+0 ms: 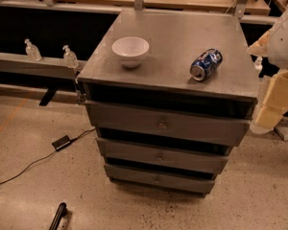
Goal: Open bottom drawer
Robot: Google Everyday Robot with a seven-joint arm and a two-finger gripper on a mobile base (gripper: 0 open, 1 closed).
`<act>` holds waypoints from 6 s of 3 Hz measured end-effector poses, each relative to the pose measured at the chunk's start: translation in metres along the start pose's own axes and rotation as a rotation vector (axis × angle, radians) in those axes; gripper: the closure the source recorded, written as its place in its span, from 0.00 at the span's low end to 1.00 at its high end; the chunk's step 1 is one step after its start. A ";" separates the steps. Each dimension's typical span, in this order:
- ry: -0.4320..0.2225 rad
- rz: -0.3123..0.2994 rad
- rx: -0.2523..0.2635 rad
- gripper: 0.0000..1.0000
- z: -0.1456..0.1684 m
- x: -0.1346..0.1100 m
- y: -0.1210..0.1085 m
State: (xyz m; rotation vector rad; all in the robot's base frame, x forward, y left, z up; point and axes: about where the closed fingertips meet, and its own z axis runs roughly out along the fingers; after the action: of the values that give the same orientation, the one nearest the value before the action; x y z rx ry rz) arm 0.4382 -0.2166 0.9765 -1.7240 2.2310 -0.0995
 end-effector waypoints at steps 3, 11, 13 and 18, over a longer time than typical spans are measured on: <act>-0.203 -0.033 -0.118 0.00 0.050 0.011 0.022; -1.030 0.394 -0.250 0.00 0.399 0.047 0.162; -0.837 0.198 -0.229 0.00 0.574 0.074 0.091; -0.922 0.223 -0.335 0.00 0.686 0.158 0.086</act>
Offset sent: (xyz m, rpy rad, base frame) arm -0.0073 -0.0197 -0.0110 0.1314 0.0706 0.0399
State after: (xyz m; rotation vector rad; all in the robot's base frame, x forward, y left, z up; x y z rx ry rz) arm 0.5224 -0.2490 0.2734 -1.2342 1.7359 0.9614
